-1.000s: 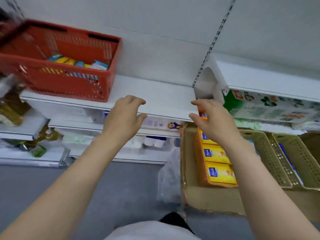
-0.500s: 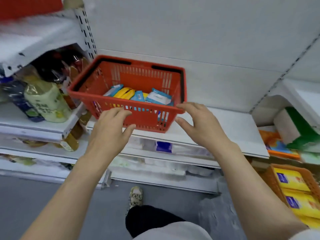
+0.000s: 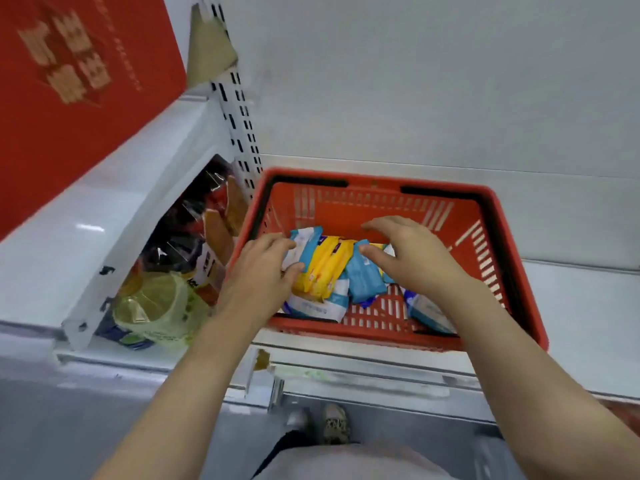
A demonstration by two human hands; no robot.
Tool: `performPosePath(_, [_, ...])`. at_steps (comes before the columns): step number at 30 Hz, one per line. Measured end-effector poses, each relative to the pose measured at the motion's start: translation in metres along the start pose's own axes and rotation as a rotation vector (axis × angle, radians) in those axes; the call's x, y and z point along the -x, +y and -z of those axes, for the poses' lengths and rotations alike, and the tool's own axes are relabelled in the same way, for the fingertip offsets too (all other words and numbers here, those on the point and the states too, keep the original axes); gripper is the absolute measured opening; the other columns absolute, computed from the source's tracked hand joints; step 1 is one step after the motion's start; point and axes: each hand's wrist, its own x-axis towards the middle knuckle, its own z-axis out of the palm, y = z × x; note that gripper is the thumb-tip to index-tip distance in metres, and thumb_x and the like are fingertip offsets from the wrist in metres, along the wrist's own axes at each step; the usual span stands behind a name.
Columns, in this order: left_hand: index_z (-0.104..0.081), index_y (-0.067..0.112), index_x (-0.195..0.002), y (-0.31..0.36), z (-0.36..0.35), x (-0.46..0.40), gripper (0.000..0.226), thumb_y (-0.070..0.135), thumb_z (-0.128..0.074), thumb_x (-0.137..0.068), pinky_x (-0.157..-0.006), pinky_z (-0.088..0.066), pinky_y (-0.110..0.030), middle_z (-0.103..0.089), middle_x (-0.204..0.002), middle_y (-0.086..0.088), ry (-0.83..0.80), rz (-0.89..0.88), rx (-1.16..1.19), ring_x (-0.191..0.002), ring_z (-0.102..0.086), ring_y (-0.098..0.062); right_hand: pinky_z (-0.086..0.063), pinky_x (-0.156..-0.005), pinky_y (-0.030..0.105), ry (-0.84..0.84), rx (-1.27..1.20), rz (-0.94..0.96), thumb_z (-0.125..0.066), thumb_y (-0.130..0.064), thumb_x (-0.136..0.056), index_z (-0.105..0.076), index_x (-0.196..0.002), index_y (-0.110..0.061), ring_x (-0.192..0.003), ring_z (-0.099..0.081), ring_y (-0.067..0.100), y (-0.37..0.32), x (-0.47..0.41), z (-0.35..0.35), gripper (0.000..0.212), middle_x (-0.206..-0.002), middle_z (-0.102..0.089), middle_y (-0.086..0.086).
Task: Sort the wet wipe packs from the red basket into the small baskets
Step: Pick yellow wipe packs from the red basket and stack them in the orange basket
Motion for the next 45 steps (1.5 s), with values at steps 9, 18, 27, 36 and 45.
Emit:
performPosePath(9, [-0.057, 0.023, -0.129, -0.015, -0.013, -0.059, 0.038, 0.029, -0.063, -0.092, -0.098, -0.042, -0.032, -0.053, -0.132, 0.005, -0.096, -0.088, 0.087, -0.12, -0.052, -0.016, -0.044, -0.098, 0.039, -0.414, 0.128, -0.036, -0.067, -0.049, -0.087, -0.052, -0.137, -0.022, -0.119, -0.054, 0.026, -0.008, -0.093, -0.076, 0.059, -0.131, -0.058, 0.006])
performPosePath(18, [-0.061, 0.023, -0.123, -0.022, -0.015, -0.058, 0.033, 0.029, -0.065, -0.091, -0.089, -0.045, -0.032, -0.058, -0.126, 0.004, -0.107, -0.114, 0.095, -0.112, -0.057, -0.018, -0.044, -0.099, 0.039, -0.494, 0.197, -0.121, -0.074, -0.07, -0.066, -0.051, -0.135, -0.022, -0.12, -0.048, 0.029, 0.021, -0.113, -0.106, 0.088, -0.129, -0.054, 0.009])
performPosePath(27, [-0.041, 0.021, -0.146, -0.015, -0.039, -0.084, 0.066, 0.044, -0.065, -0.09, -0.105, -0.042, -0.04, -0.045, -0.149, -0.007, -0.488, 0.106, 0.253, -0.134, -0.045, -0.025, -0.048, -0.071, 0.035, -0.161, 0.153, 0.047, -0.07, -0.024, -0.083, -0.068, -0.098, -0.021, -0.096, -0.062, 0.028, 0.023, -0.106, -0.1, 0.015, -0.1, -0.069, 0.004])
performPosePath(36, [-0.026, 0.019, -0.153, 0.0, -0.044, -0.104, 0.092, 0.031, -0.077, -0.077, -0.092, -0.053, -0.031, -0.053, -0.141, -0.009, -0.499, 0.283, 0.941, -0.12, -0.059, -0.014, -0.058, -0.079, 0.029, 0.092, -0.624, 0.213, -0.077, 0.001, -0.079, -0.071, -0.084, -0.001, -0.096, -0.069, 0.019, 0.031, -0.064, -0.025, 0.008, -0.105, -0.07, 0.01])
performPosePath(45, [-0.06, 0.014, -0.107, 0.031, -0.063, -0.11, 0.034, 0.02, -0.08, -0.079, -0.06, -0.058, -0.029, -0.074, -0.094, -0.004, -0.399, 0.476, 1.179, -0.08, -0.074, -0.016, -0.059, -0.079, 0.038, -0.288, -0.963, -0.51, -0.081, -0.044, -0.075, -0.066, -0.113, -0.021, -0.09, -0.074, 0.018, 0.041, -0.034, -0.029, 0.047, -0.099, -0.076, -0.001])
